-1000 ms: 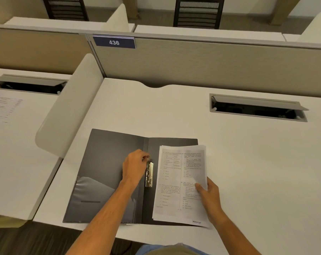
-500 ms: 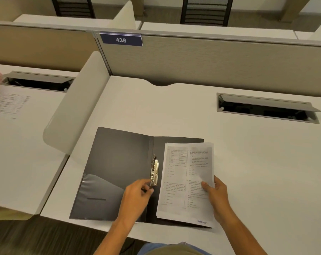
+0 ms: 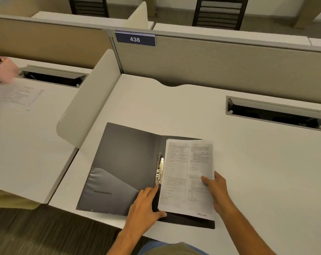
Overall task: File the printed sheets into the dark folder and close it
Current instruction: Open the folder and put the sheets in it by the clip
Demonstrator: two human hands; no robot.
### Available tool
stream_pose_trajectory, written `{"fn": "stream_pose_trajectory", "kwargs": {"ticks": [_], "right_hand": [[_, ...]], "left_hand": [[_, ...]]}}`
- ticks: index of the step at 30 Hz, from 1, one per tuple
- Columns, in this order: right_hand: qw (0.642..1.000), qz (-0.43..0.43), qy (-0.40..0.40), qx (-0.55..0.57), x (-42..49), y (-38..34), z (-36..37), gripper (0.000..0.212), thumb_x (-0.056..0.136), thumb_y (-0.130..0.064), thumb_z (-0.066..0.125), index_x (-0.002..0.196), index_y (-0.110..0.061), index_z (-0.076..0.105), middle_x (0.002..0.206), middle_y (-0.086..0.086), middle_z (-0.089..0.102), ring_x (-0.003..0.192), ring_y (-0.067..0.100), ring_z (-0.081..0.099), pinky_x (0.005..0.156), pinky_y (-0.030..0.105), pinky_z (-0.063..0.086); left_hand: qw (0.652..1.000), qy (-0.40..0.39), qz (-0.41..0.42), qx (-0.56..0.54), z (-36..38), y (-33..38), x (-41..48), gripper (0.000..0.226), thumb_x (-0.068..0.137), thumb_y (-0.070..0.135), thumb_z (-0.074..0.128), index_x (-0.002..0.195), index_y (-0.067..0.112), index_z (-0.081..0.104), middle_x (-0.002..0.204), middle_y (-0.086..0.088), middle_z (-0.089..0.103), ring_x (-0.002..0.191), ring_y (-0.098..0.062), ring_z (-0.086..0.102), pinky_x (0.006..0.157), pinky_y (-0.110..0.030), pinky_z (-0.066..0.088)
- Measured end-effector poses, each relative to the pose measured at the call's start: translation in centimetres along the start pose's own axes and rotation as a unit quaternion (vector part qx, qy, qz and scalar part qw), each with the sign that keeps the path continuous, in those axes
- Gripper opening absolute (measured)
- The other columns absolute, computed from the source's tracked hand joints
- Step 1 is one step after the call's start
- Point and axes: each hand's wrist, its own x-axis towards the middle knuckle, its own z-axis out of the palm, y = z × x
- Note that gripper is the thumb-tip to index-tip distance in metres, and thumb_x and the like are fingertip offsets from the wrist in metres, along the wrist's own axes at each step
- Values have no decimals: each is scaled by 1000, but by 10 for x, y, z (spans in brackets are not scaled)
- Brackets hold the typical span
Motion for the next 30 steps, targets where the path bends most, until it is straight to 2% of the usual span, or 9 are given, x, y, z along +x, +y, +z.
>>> {"fn": "stream_pose_trajectory", "kwargs": {"ticks": [11, 16, 19, 23, 27, 30], "right_hand": [[1000, 2, 0, -17, 5, 1, 5, 35, 105, -9, 67, 137, -23, 65, 119, 6, 80, 97, 34, 81, 63, 40, 68], [998, -5, 13, -68, 9, 11, 12, 28, 104, -17, 69, 129, -29, 65, 119, 5, 78, 97, 34, 80, 82, 57, 68], [996, -8, 22, -91, 12, 14, 16, 25, 104, -20, 69, 126, -30, 65, 119, 4, 77, 97, 35, 79, 88, 62, 66], [995, -22, 35, -86, 12, 19, 16, 31, 104, -18, 69, 133, -27, 65, 120, 4, 77, 98, 35, 78, 85, 59, 67], [995, -21, 60, -74, 12, 26, 14, 34, 103, -12, 68, 136, -22, 65, 121, 7, 77, 98, 35, 78, 81, 55, 68], [995, -21, 70, -74, 11, 26, 12, 33, 103, -10, 67, 135, -19, 66, 117, 7, 77, 96, 34, 77, 73, 45, 67]], "left_hand": [[1000, 17, 19, -13, 6, -10, -3, 106, 77, 51, 87, 163, 41, 24, 153, 15, 46, 142, -6, 41, 116, -37, 45], [999, 21, 29, -7, 11, -13, -6, 94, 84, 51, 81, 162, 41, 29, 155, 14, 49, 144, -9, 43, 118, -38, 44], [999, 26, 30, -1, 14, -14, -8, 87, 87, 50, 80, 160, 39, 35, 155, 13, 48, 143, -10, 45, 119, -36, 42], [998, 28, 44, 29, 17, -16, -8, 77, 90, 53, 76, 158, 33, 45, 161, 14, 43, 146, -9, 41, 121, -31, 38], [996, 18, 63, 67, 19, -16, -8, 74, 94, 54, 71, 159, 33, 43, 167, 14, 35, 149, -10, 36, 120, -32, 39], [992, 22, 87, 85, 22, -16, -7, 70, 95, 49, 71, 158, 33, 45, 172, 17, 23, 146, -10, 36, 117, -32, 45]]}}
